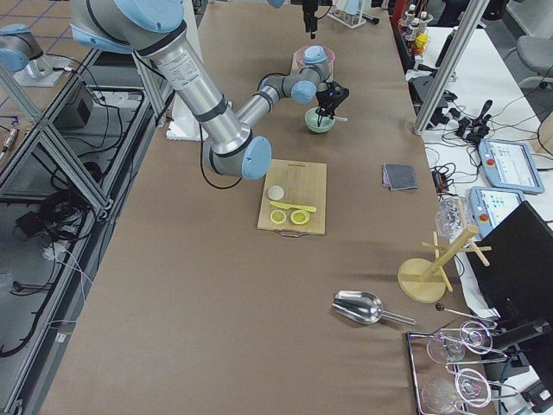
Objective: Put spoon and ice into bowl
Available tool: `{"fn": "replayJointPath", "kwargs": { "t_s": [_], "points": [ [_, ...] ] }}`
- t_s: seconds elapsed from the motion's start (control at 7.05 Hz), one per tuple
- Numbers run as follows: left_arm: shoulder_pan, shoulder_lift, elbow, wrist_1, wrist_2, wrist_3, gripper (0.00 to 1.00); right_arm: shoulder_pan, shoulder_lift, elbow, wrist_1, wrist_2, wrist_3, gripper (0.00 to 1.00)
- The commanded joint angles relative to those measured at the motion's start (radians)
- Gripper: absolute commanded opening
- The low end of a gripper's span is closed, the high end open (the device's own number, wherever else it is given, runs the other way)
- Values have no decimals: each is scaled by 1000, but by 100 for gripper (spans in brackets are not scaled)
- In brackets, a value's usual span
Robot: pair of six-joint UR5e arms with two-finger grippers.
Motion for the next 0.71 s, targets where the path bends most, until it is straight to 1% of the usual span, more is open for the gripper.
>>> {"fn": "replayJointPath", "kwargs": {
  "t_s": [0.0, 0.14, 0.28, 0.43, 0.57],
  "points": [
    [51, 2, -16, 0, 21, -74, 98, -39, 20, -21, 0, -92, 62, 0],
    [60, 4, -16, 0, 21, -76, 98, -39, 23, -21, 0, -91, 51, 32],
    [76, 4, -9, 1, 46, -76, 98, -39, 23, -19, 0, -88, 21, 99],
    [85, -1, -2, 3, 55, -76, 98, -33, 18, -7, 0, -77, -25, 100],
    [90, -25, 19, 4, 55, -76, 98, -15, 9, -3, 0, -36, -39, 100]
  ]
}}
